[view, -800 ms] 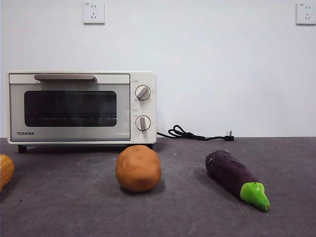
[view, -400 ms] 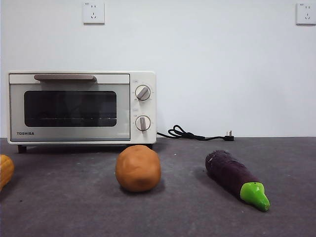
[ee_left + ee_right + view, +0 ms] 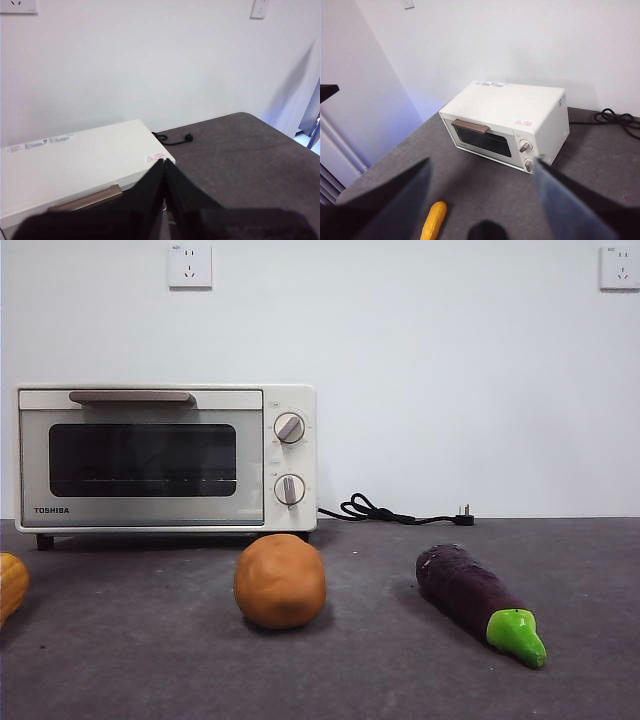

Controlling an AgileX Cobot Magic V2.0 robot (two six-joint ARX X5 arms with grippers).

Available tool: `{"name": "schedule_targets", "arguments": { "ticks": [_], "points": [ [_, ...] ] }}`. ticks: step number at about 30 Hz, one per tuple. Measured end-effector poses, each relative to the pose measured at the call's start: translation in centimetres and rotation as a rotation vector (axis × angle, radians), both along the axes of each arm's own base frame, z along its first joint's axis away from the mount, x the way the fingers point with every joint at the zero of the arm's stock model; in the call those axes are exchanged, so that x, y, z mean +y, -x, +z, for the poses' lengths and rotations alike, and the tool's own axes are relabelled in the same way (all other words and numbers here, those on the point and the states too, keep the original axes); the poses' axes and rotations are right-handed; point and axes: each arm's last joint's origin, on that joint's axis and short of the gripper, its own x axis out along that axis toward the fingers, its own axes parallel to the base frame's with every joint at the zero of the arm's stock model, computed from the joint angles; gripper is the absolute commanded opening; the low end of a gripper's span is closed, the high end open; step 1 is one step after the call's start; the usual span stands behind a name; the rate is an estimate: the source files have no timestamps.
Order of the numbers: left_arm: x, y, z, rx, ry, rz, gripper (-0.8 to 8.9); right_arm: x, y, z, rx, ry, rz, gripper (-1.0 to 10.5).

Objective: Take the eggplant from the table,put the eggplant in the oven

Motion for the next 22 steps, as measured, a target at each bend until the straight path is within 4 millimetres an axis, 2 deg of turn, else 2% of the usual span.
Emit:
{"name": "schedule_targets", "arguments": {
  "ticks": [13,22],
  "points": [
    [-0.3,-3.5,-1.0,0.065,-0.041,-0.007,-0.06,0.5,-0.2,-0.7,0.084,0.012,0.067,5.7],
    [-0.1,-8.8,-3.1,0.167,-0.117,0.054,-0.06,0.7,0.2,-1.4,0.154,0.031,0.1,5.7]
  ]
}}
